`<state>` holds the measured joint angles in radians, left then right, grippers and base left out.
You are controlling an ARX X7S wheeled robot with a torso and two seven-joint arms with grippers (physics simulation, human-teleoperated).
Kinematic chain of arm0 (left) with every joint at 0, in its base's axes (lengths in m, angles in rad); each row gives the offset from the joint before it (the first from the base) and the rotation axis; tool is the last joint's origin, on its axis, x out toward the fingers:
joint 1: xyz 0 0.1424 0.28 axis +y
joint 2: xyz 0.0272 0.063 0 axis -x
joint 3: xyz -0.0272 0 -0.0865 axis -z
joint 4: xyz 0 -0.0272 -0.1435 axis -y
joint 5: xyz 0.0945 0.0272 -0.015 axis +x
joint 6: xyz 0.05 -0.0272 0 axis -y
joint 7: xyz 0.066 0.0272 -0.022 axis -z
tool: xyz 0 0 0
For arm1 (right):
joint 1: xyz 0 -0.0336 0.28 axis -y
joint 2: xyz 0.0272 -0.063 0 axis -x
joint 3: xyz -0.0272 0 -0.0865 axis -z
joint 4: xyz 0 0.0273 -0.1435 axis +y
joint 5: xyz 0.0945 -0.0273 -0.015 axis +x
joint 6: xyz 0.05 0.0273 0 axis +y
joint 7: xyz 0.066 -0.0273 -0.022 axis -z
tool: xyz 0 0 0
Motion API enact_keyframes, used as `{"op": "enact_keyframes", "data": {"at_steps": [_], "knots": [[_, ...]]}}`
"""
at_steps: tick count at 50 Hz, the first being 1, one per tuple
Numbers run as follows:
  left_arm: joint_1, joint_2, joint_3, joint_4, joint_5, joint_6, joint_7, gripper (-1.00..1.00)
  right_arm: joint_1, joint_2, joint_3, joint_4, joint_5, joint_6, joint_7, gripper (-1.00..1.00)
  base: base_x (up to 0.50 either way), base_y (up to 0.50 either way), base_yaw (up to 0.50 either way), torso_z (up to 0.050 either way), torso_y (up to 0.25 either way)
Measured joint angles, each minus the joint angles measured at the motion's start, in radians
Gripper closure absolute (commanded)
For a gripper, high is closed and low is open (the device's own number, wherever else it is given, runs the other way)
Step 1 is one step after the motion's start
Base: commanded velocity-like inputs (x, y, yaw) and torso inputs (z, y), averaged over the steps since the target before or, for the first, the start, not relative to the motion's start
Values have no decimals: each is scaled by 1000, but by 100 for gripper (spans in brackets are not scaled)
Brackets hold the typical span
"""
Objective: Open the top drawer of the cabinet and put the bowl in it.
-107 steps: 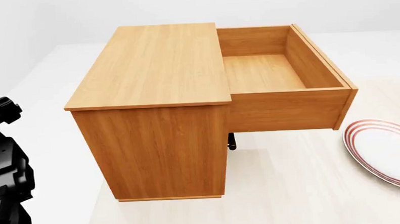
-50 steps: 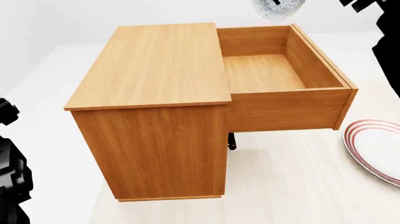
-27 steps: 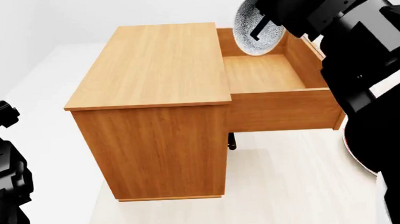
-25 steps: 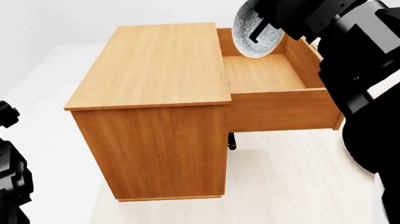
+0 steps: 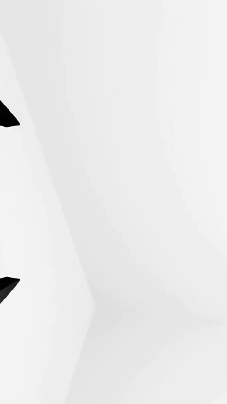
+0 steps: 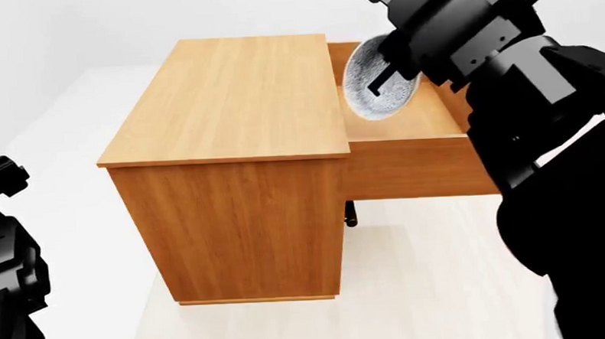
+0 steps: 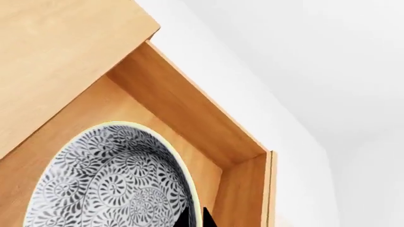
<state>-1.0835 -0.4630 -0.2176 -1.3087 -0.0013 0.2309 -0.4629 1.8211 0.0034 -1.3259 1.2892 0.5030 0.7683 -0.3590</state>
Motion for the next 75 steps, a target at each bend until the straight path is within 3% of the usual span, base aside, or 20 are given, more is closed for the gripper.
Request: {"op": "enact_keyframes", "data": {"at_steps": [16,25,63,64,75], "knots": [[5,0,-4,0,0,1,0,-100,-32,3,359,19,-226,43,0,100,0,0,0,0,1],[7,0,-5,0,1,2,0,-100,-59,4,488,20,-346,49,-1,100,0,0,0,0,0],[13,-1,-11,0,1,8,5,-100,-139,24,659,14,-483,18,43,100,0,0,0,0,0],[13,-1,-11,0,1,8,5,-100,-139,25,661,14,-482,18,44,-100,0,0,0,0,0],[13,1,-11,0,1,11,7,-100,-138,35,680,18,-494,2,76,-100,0,0,0,0,0]]}}
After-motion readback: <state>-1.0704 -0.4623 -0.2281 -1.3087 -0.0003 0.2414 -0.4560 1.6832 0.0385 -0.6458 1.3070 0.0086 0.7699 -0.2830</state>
